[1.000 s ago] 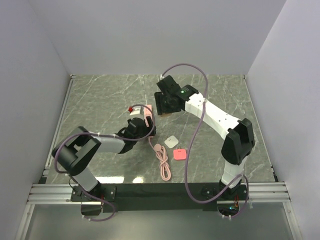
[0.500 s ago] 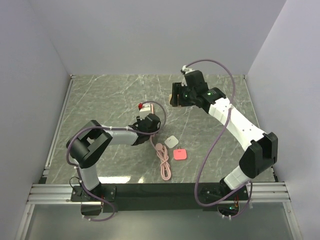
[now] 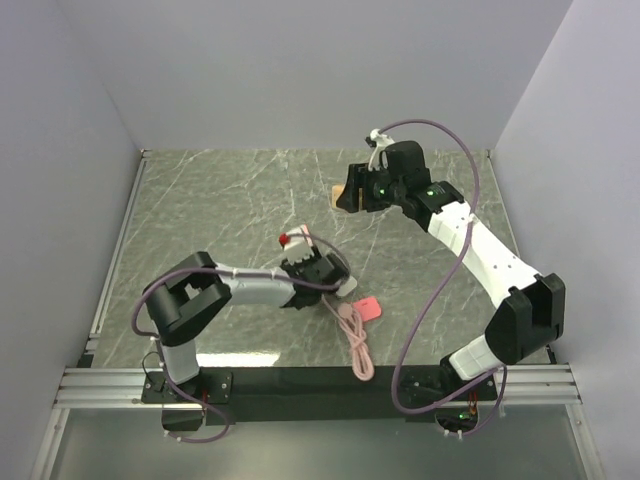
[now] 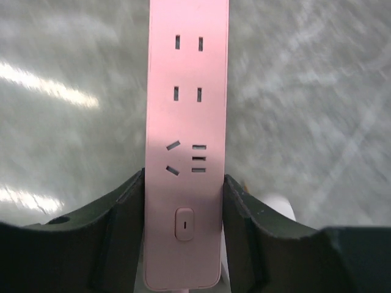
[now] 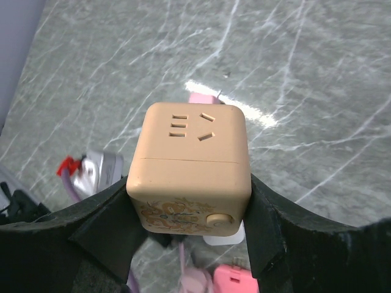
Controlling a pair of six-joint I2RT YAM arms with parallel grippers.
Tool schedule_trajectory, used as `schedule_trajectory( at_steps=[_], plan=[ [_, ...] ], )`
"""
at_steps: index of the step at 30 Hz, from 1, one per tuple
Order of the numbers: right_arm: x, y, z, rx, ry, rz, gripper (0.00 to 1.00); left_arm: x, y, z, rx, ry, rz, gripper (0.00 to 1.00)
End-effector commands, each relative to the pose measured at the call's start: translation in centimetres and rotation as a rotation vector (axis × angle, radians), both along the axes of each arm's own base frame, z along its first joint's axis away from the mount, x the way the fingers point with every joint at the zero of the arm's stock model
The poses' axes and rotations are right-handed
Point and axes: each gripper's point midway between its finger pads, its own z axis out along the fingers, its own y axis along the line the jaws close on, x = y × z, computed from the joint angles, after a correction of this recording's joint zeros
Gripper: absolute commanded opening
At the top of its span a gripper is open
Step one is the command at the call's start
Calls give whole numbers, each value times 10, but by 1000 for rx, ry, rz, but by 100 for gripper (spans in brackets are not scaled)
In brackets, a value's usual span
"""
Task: Insert the plug
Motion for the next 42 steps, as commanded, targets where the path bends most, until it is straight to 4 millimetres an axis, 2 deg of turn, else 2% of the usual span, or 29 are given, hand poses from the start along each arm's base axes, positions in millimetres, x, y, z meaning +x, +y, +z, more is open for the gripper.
schedule_trajectory(
  at_steps=[1, 4, 6, 7, 8, 11, 15, 16, 17, 19, 20, 22, 24, 27, 30, 31, 32, 34, 36, 37, 38, 39, 40, 41, 42],
  plan=[
    [-4, 10, 41, 90, -121, 66, 0, -62, -15, -27, -187, 146, 65, 0],
    [-9, 9, 45, 100, -133, 74, 0, -73, -20, -23, -226, 118, 75, 0],
    [-11, 9, 48, 107, -139, 76, 0, -69, -37, -13, -241, 90, 78, 0],
    [-12, 9, 48, 106, -139, 74, 0, -69, -45, -15, -242, 89, 62, 0],
    [-12, 9, 47, 103, -140, 74, 0, -64, -63, -8, -286, 72, 33, 0],
    [-13, 5, 41, 79, -124, 64, 0, -64, -90, -8, -343, 85, -34, 0],
    [-12, -4, 38, 52, -125, 16, 0, -56, -95, -5, -340, 71, -74, 1],
    [-12, -6, 37, 47, -126, 6, 0, -53, -100, 0, -366, 58, -86, 4],
    [-11, -9, 35, 40, -121, -9, 0, -54, -96, 1, -358, 54, -109, 13],
    [-13, -11, 34, 37, -117, -16, 0, -51, -94, 7, -386, 51, -120, 54],
    [-14, -13, 33, 31, -118, -25, 0, -51, -87, 4, -364, 53, -127, 81],
    [-17, -17, 30, 27, -114, -43, 0, -48, -76, 9, -335, 35, -125, 94],
    [-19, -24, 30, 14, -116, -69, 0, -47, -70, 17, -291, 11, -150, 98],
    [-25, -34, 26, -13, -101, -111, 0, -47, -57, 36, -256, -45, -190, 99],
    [-31, -46, 22, -41, -80, -153, 0, -48, -36, 52, -273, -89, -226, 99],
    [-35, -46, 17, -42, -63, -145, 0, -51, -23, 57, -266, -111, -252, 99],
    [-39, -45, 16, -40, -53, -136, 0, -46, -20, 69, -299, -152, -255, 99],
    [-47, -39, 8, -50, -24, -126, 0, -47, -2, 84, -277, -219, -283, 100],
    [-53, -39, -9, -122, 36, -136, 0, -40, 13, 93, -266, -253, -276, 99],
    [-57, -31, -10, -145, 40, -138, 0, -38, 22, 95, -270, -260, -287, 99],
    [-61, -26, -22, -177, 84, -122, 0, -23, 40, 94, -242, -266, -267, 99],
    [-67, -19, -27, -193, 103, -96, 0, -21, 37, 97, -275, -262, -313, 99],
    [-70, -13, -30, -209, 121, -84, 0, -19, 46, 95, -269, -275, -319, 99],
    [-83, -6, -47, -259, 175, -51, 0, -13, 56, 97, -235, -305, -328, 100],
    [-88, -4, -54, -279, 200, -39, 0, -10, 59, 105, -237, -349, -329, 99]
  ],
)
